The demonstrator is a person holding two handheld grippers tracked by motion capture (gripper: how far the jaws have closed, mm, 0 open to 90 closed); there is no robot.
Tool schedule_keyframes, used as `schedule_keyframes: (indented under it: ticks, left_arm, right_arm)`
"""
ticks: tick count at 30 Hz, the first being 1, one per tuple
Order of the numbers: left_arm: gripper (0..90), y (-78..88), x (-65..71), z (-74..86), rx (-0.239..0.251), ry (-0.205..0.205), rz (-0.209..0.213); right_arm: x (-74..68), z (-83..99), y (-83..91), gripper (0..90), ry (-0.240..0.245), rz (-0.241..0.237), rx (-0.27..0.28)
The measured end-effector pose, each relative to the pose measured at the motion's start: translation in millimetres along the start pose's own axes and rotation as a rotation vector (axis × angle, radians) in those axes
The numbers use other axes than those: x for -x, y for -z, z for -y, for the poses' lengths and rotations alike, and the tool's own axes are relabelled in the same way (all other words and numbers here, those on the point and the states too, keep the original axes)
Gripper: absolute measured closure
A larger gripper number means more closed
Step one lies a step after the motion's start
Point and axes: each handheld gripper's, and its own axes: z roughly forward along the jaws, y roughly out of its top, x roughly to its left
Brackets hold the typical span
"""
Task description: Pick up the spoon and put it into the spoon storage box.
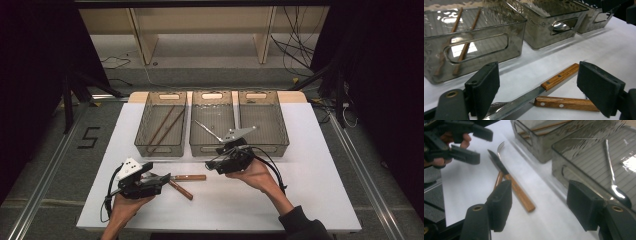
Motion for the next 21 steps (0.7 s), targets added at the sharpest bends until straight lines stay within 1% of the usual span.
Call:
schedule_keyframes:
  ticks: [2,4,6,10,12,15,16,19,21]
  left_arm:
    - [18.6,-0.6,0.6,-2.6,-0.014,-0.020,-0.001]
    - [18.6,-2.5,1.1,-4.5,-0.038,-0.036,0.007]
    - [18.6,-5.0,1.3,-6.0,-0.065,-0.049,0.013]
    - [19.2,-10.7,1.8,-9.5,-0.109,-0.067,0.035]
    - [19.3,-14.0,2.7,-11.8,-0.128,-0.085,0.035]
    - [19.5,-18.3,3.2,-15.8,-0.164,-0.109,0.055]
    - [19.6,-20.5,3.0,-17.2,-0.185,-0.122,0.064]
    - [19.8,-24.9,2.6,-20.1,-0.216,-0.142,0.072]
    - [19.9,-28.1,3.3,-22.5,-0.236,-0.164,0.069]
  right_arm:
    - [-2.5,4.9,1.4,37.1,0.008,-0.004,-0.001]
    - [-5.4,10.0,3.9,36.9,0.008,-0.006,0.000]
    - [-7.9,15.7,7.5,36.7,0.011,-0.009,0.013]
    - [-11.9,25.5,13.9,36.2,0.003,-0.007,0.034]
    - [-13.7,30.3,17.7,35.8,-0.002,-0.007,0.044]
    - [-16.5,37.5,23.9,35.3,-0.003,-0.005,0.056]
    - [-17.4,40.3,25.9,35.3,-0.005,-0.005,0.058]
    - [-18.5,50.6,31.7,35.1,-0.011,-0.001,0.067]
    - [-18.9,56.1,34.8,35.0,-0.014,0.005,0.073]
